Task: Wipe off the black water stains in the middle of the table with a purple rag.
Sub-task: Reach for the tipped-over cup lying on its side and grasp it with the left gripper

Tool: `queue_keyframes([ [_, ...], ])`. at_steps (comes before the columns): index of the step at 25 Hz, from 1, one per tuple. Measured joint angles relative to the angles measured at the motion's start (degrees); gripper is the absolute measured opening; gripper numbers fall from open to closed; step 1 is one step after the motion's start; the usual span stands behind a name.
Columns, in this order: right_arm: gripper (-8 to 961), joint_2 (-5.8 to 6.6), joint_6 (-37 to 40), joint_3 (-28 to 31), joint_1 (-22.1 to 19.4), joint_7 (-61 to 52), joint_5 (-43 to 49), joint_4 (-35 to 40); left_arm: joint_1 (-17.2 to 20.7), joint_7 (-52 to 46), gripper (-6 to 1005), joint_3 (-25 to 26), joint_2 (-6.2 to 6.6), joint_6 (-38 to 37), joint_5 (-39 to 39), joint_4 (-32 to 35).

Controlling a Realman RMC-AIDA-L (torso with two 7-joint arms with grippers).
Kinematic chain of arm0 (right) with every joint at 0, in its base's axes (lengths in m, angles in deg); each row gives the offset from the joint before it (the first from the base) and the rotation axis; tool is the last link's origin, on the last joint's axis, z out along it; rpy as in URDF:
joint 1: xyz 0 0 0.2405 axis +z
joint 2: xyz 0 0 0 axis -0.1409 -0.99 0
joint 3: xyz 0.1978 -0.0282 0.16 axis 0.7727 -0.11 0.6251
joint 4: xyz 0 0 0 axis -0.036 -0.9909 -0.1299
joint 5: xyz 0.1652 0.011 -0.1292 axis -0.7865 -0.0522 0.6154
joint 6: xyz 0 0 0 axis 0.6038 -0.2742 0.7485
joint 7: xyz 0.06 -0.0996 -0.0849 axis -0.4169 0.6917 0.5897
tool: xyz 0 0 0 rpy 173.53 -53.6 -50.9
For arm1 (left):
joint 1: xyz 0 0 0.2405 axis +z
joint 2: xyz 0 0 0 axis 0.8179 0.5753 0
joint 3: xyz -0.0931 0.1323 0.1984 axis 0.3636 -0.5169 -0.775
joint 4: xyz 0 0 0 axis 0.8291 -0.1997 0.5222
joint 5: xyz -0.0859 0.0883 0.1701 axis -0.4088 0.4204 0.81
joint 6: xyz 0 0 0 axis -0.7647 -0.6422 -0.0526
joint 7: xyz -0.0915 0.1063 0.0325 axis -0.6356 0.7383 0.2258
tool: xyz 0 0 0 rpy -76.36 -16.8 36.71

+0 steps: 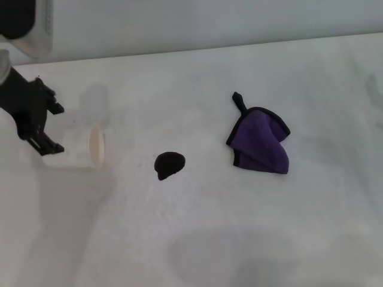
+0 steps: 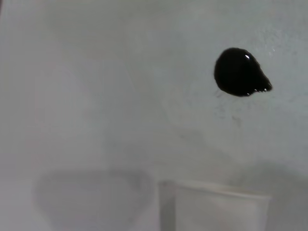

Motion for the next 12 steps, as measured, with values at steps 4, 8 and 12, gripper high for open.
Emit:
queue_keyframes([
  [4, 823, 0.00, 0.6, 0.0, 0.5, 0.0, 0.0, 0.3, 0.8, -1.2, 877, 0.1, -0.17, 3.7, 1.5, 2.4],
  [8, 823, 0.01, 0.9, 0.2, 0.8, 0.0, 0.0, 0.3, 1.6, -1.7, 877, 0.1, 0.07, 5.4, 1.7, 5.2],
  [12, 822, 0.00, 0.9, 1.4, 0.9, 0.0, 0.0, 0.3, 2.1, -1.7, 876, 0.1, 0.05, 7.6, 1.8, 6.4],
])
